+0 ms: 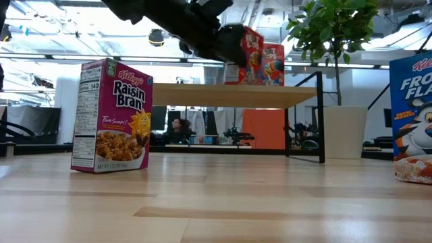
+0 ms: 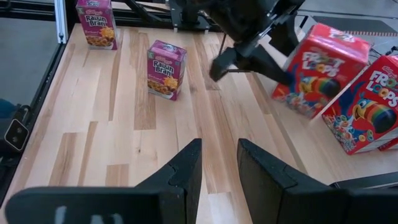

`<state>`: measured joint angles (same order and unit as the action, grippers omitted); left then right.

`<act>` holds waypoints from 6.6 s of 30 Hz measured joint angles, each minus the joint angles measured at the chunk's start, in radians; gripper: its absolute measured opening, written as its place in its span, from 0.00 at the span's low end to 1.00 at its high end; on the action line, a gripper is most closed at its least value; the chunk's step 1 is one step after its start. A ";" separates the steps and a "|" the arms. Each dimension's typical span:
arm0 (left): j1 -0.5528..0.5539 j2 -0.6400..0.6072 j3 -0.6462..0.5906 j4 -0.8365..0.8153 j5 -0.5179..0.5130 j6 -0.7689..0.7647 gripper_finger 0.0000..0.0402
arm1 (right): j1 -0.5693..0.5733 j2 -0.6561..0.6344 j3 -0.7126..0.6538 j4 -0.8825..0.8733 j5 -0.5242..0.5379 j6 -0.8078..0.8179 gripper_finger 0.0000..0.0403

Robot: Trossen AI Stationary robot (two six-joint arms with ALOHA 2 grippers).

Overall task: Stack cereal on shelf
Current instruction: Put the red cereal box on the shelf aligned with the other red cereal boxes

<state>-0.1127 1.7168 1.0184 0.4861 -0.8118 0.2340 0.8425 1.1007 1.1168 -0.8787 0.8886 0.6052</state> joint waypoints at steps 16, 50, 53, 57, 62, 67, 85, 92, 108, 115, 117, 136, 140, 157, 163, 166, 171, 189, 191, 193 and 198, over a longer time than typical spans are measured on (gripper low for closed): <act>0.070 -0.050 -0.044 -0.017 0.287 -0.033 0.44 | 0.002 0.000 0.000 0.000 -0.004 0.000 0.31; 0.264 -0.142 -0.046 -0.161 0.696 -0.073 0.44 | 0.001 0.000 0.000 0.000 -0.002 -0.002 0.31; 0.264 -0.142 -0.046 -0.165 0.722 -0.073 0.44 | 0.001 0.000 0.000 0.000 -0.002 -0.002 0.31; 0.264 -0.143 -0.045 -0.179 0.721 -0.083 0.44 | 0.001 0.000 0.000 0.000 -0.002 -0.002 0.31; 0.260 -0.143 -0.045 -0.186 0.725 -0.089 0.44 | 0.001 0.000 0.000 0.000 -0.002 -0.002 0.31; 0.257 -0.143 -0.045 -0.200 0.711 -0.106 0.50 | 0.001 0.000 0.000 0.000 -0.002 -0.002 0.31; 0.247 -0.181 -0.046 -0.285 0.606 -0.112 0.66 | 0.001 0.000 0.000 -0.001 -0.017 -0.001 0.31; 0.247 -0.274 -0.046 -0.439 0.572 -0.083 0.66 | 0.001 0.000 0.000 -0.002 -0.021 -0.002 0.31; 0.264 -0.246 -0.045 -0.386 0.632 -0.063 0.03 | -0.010 0.000 0.000 0.027 0.045 -0.003 0.31; 0.271 -0.225 -0.045 -0.357 0.576 -0.072 0.05 | -0.142 0.069 0.000 0.086 0.056 -0.009 0.29; 0.271 -0.225 -0.045 -0.358 0.579 -0.081 0.03 | -0.197 0.109 0.000 0.092 0.057 -0.029 0.27; 0.270 -0.225 -0.045 -0.363 0.632 -0.115 0.00 | -0.578 0.162 -0.130 0.576 -0.330 -0.495 0.02; 0.270 -0.225 -0.045 -0.367 0.632 -0.115 0.00 | -0.598 0.078 -0.263 0.745 -0.357 -0.491 0.03; 0.270 -0.225 -0.045 -0.355 0.633 -0.130 0.00 | -0.716 0.132 -0.356 0.860 -0.420 -0.506 0.02; 0.270 -0.225 -0.045 -0.333 0.633 -0.153 0.00 | -0.722 0.129 -0.353 0.868 -0.413 -0.508 0.05; 0.270 -0.225 -0.045 -0.318 0.634 -0.160 0.00 | -0.722 0.129 -0.353 0.867 -0.412 -0.509 0.04; 0.270 -0.224 -0.045 -0.300 0.655 -0.169 0.00 | -0.731 0.129 -0.353 0.866 -0.407 -0.509 0.02; 0.270 -0.224 -0.045 -0.233 0.656 -0.179 0.00 | -0.736 0.129 -0.353 0.863 -0.361 -0.509 0.05; 0.270 -0.224 -0.045 -0.233 0.656 -0.179 0.00 | -0.736 0.129 -0.353 0.863 -0.350 -0.509 0.05; 0.270 -0.224 -0.045 -0.233 0.656 -0.186 0.00 | -0.736 0.129 -0.353 0.863 -0.338 -0.509 0.05; 0.269 -0.222 -0.045 -0.225 0.656 -0.201 0.00 | -0.736 0.129 -0.353 0.862 -0.337 -0.512 0.04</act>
<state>0.1567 1.4948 0.9733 0.2607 -0.1560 0.0334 0.1066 1.2301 0.7639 -0.0163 0.5514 0.0929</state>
